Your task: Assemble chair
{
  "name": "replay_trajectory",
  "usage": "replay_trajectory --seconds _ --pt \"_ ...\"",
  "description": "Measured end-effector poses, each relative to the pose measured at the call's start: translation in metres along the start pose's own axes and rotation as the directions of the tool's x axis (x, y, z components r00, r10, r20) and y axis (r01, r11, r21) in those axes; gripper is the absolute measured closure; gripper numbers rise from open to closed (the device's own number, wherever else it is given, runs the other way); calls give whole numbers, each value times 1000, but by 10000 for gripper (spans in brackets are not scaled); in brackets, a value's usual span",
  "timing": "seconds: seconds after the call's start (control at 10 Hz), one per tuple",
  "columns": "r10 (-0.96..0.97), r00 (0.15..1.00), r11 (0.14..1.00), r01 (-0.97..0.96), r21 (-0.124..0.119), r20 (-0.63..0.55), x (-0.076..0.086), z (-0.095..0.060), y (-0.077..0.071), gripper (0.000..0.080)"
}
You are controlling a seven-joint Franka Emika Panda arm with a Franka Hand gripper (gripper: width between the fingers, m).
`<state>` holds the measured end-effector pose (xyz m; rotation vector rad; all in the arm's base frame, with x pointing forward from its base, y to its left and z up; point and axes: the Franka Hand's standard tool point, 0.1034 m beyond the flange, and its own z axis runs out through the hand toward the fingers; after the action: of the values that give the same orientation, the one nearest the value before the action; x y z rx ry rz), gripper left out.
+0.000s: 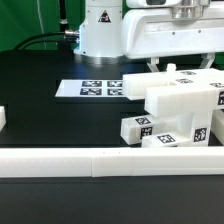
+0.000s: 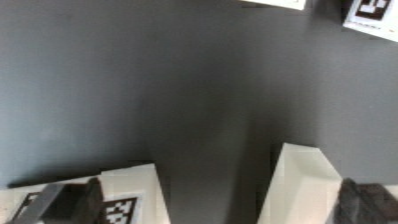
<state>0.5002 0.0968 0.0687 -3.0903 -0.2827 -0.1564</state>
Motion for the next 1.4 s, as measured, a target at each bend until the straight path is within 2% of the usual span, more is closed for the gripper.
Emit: replay_trajectory --seconds 0.1,0.2,0.3,0.4,0.6,0.9,1.0,1.2,1.4 --pt "5 1000 1000 -5 0 -1 0 0 -1 150" --pt "36 999 999 -36 0 -5 -4 3 -7 150" --pt "62 998 998 -62 3 -2 -5 5 -20 150" --pt "61 998 998 -61 6 -2 0 5 -25 150" --pt "65 998 998 -65 10 -17 18 2 -25 150" --pt "76 997 997 -76 8 -31 29 1 -20 150" --pt "77 997 997 -77 7 -29 25 2 -19 150" --pt "87 996 996 -87 2 -20 4 7 -20 150" --pt "116 993 993 -116 5 -9 -14 19 -44 150"
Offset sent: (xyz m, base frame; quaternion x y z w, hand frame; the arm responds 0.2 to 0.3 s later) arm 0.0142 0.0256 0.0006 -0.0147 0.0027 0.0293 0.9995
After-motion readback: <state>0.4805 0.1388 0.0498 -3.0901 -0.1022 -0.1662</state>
